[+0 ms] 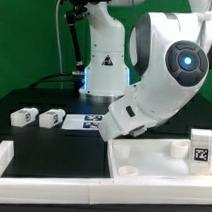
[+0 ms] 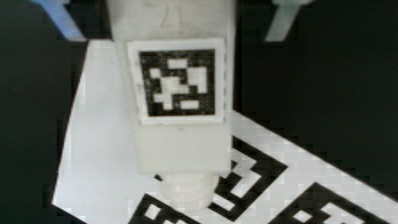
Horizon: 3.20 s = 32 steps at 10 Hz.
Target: Assemble square table
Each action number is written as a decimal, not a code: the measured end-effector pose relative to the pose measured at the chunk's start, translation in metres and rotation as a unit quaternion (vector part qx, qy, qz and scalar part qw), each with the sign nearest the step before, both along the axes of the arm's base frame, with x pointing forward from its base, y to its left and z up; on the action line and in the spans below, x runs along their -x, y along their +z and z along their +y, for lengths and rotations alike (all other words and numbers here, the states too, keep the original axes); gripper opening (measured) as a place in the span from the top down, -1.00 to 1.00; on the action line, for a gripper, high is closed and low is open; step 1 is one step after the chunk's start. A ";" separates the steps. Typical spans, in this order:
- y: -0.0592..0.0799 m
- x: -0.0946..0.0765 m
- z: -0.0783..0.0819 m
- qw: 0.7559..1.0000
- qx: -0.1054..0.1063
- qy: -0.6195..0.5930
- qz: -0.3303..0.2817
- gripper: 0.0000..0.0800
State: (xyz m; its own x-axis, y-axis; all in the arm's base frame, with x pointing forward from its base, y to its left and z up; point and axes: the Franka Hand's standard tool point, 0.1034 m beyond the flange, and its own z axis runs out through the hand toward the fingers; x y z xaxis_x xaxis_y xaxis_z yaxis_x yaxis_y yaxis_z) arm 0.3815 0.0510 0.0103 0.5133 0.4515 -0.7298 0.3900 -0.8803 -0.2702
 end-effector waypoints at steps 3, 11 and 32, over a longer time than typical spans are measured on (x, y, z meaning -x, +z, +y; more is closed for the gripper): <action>0.051 -0.034 0.006 1.000 -0.006 -0.022 -0.021 0.27; 0.130 -0.073 -0.038 0.966 -0.054 -0.108 -0.228 0.27; 0.128 -0.215 -0.068 0.734 -0.052 -0.175 -0.654 0.27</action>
Offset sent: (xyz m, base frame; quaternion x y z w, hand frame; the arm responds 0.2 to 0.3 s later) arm 0.0410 -0.0024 0.1000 0.0687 0.1228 0.0400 0.9892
